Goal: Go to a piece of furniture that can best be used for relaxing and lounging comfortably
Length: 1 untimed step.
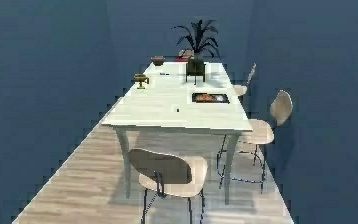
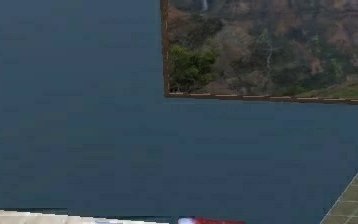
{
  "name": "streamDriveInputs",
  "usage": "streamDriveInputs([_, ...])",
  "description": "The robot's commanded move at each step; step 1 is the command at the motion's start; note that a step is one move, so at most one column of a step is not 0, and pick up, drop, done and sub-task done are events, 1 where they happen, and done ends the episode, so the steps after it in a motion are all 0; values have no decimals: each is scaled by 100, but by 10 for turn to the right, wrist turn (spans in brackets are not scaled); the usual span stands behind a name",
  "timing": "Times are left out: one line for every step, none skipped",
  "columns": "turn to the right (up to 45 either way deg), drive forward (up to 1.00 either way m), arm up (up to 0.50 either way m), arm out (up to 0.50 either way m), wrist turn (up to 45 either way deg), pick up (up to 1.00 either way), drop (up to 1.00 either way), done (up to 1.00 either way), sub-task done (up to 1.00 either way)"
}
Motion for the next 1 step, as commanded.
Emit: streamDriveInputs([0, 0, 0, 0, 0, 0, 0, 100, 0])
